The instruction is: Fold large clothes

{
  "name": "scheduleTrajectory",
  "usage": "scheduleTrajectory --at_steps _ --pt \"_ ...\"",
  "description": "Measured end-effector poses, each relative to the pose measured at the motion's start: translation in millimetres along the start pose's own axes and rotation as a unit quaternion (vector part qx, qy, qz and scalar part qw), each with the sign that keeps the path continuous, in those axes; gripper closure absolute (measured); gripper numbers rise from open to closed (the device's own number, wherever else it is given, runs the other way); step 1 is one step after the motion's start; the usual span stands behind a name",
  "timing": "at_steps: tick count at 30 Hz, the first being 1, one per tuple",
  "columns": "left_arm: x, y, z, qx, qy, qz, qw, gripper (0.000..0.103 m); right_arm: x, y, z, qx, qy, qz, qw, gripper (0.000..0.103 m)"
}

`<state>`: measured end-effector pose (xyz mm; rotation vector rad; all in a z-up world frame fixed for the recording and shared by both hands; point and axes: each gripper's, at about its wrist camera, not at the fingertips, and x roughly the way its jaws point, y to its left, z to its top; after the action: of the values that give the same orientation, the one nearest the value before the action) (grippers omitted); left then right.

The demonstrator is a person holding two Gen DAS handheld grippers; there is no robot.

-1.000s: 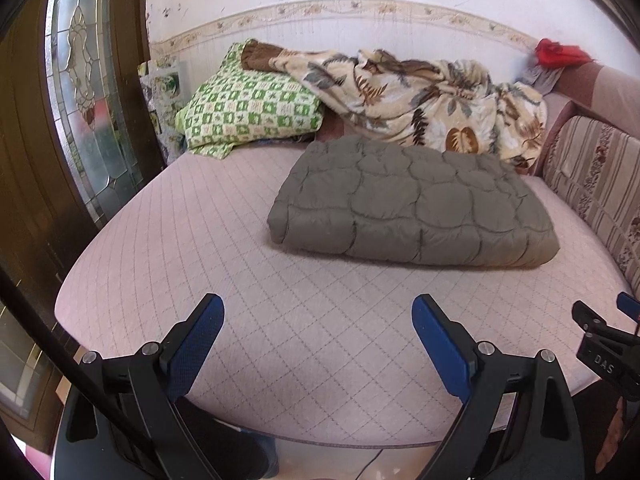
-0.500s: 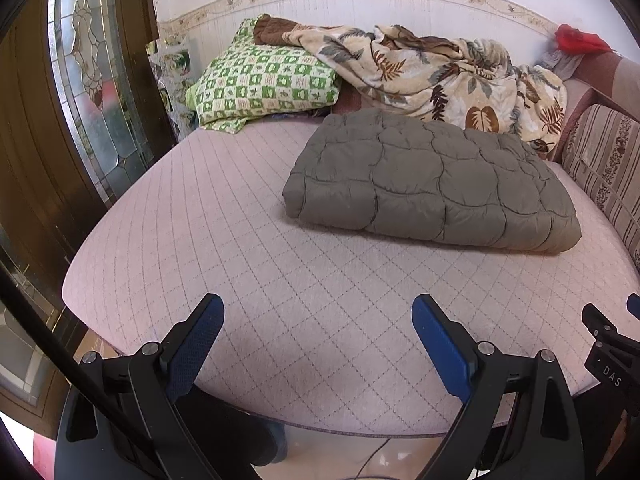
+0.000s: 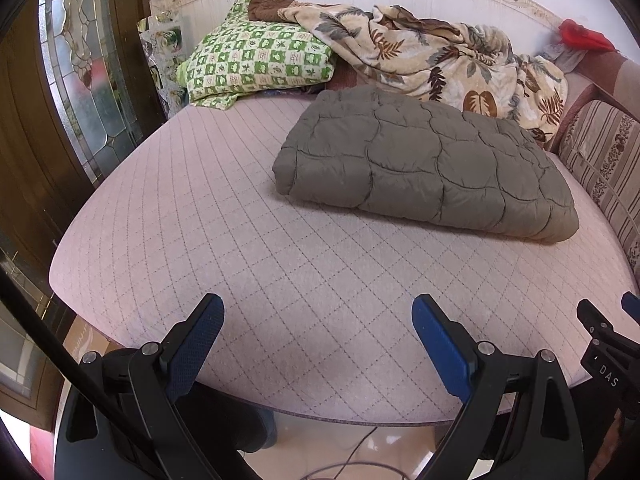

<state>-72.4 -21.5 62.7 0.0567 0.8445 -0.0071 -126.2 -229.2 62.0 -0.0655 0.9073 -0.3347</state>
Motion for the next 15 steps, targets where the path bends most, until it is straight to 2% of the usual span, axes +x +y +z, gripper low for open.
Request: scheduleTrajectory --at_steps 15 --pt "11 -1 -1 -0.002 0.018 -0.006 0.9998 0.009 10 -1 -1 0.002 0.012 0.0 1.0 0.02"
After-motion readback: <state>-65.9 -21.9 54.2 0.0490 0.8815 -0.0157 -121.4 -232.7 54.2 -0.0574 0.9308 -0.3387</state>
